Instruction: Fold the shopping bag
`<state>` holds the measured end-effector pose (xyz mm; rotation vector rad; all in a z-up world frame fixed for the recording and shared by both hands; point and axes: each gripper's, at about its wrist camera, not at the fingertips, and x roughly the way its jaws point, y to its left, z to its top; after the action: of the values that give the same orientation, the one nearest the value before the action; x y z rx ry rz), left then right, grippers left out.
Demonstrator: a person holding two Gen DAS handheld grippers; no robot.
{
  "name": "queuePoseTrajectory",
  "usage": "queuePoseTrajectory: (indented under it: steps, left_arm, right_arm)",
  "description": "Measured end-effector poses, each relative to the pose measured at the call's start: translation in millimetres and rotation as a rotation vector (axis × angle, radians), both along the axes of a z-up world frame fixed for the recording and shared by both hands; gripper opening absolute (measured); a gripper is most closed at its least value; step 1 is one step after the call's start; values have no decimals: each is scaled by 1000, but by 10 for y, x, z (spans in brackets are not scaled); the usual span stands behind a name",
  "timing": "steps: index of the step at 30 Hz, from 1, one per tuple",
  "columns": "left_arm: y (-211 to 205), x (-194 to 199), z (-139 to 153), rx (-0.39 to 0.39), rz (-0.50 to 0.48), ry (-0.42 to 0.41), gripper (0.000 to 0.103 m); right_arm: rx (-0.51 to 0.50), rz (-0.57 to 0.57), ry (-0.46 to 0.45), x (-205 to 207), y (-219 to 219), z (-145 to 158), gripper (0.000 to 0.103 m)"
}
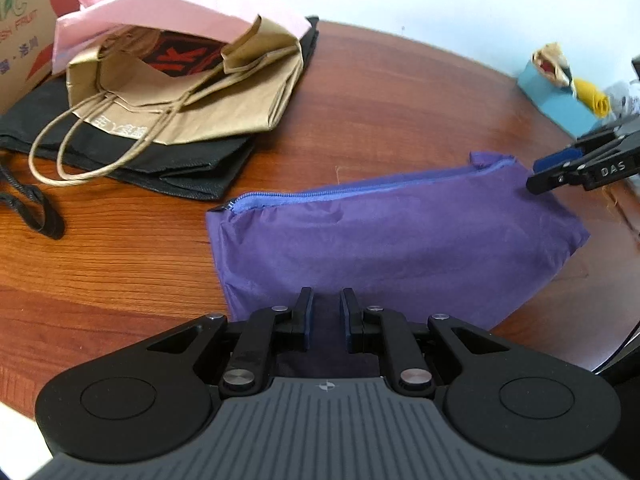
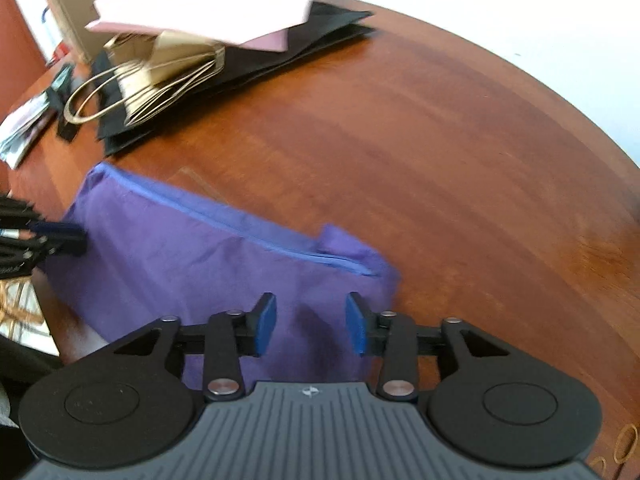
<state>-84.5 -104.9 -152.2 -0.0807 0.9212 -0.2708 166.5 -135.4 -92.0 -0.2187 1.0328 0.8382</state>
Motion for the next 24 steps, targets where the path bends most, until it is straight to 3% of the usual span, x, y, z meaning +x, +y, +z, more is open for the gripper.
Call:
queuePoseTrajectory:
  steps: [5,10,11,13,17,24]
  left_arm:
    - [67,-27,3,2,43,26,16]
    - [30,-17,-66,33,25,44,15]
    - [25,-21,-67,39,17,42,15]
    - [28,-25,-69,47,2,41,14]
    - [101,5,-80,33,6,55,3]
    - [179,13,-87,-3,-10,63,1]
  right_arm:
    - [-12,-30,85,188,-129,-155,55]
    - [30,-37,183,314,-138,-308,55]
    - [37,-42,196,311,-141,-331,53]
    - [70,-56,213,310,-158,-361,27]
    - [127,-54,165,236,-180,-264,15]
    - [166,-45,37,200,-124,-51,14]
